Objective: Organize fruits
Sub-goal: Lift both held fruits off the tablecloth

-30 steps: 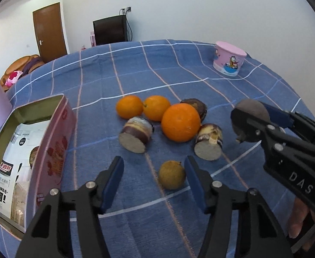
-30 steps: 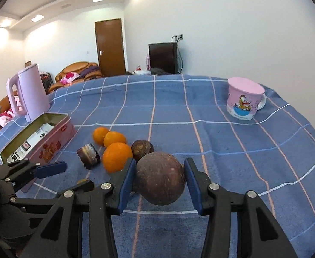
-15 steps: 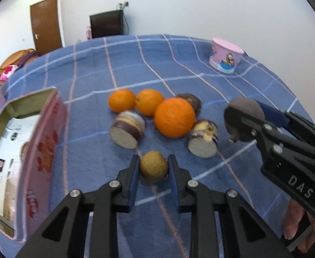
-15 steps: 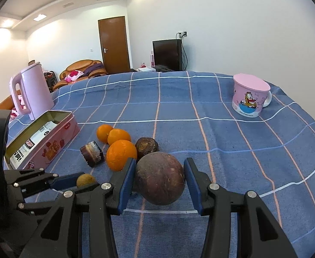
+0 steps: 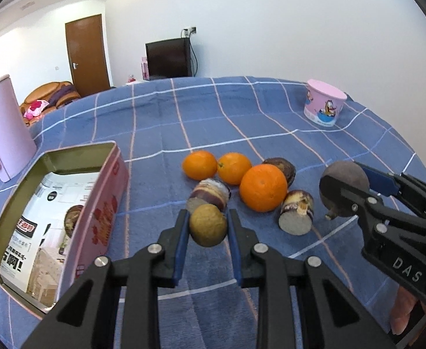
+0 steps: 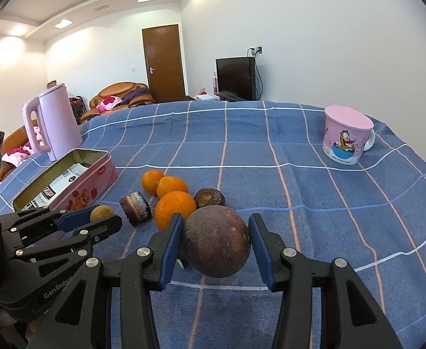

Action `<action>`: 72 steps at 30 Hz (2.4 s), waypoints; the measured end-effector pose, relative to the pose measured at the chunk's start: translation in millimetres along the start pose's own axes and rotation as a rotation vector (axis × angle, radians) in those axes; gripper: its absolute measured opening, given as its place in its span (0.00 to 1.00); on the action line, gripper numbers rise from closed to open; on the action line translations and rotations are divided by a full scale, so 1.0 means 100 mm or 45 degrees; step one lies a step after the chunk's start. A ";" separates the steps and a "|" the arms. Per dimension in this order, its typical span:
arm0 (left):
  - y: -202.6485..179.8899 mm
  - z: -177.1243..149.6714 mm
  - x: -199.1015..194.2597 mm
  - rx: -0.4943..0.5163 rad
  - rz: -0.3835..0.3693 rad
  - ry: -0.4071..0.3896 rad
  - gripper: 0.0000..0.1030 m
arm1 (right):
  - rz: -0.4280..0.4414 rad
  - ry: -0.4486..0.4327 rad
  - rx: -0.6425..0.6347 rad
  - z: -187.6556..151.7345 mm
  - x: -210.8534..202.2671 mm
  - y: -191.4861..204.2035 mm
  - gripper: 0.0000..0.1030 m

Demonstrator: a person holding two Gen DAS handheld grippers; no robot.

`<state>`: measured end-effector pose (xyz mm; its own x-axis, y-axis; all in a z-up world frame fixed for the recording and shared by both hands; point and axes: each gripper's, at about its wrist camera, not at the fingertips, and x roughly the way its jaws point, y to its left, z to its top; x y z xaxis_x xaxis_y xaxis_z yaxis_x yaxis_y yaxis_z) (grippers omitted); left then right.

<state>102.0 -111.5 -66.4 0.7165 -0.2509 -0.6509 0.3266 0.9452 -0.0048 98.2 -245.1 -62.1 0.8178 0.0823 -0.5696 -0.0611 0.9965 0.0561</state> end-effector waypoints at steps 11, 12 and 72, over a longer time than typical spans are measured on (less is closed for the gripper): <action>0.00 -0.01 -0.10 -0.007 0.041 -0.069 0.26 | 0.006 -0.053 -0.027 0.00 -0.08 0.04 0.47; 0.01 -0.01 -0.11 -0.009 0.044 -0.077 0.26 | 0.007 -0.057 -0.028 0.00 -0.08 0.04 0.47; 0.10 -0.10 -0.52 -0.090 0.165 -0.348 0.26 | 0.049 -0.351 -0.082 -0.08 -0.50 0.08 0.47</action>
<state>62.3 -87.5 -40.2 0.8918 -0.1650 -0.4214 0.1847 0.9828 0.0062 52.2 -240.7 -39.9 0.9384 0.1231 -0.3230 -0.1245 0.9921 0.0163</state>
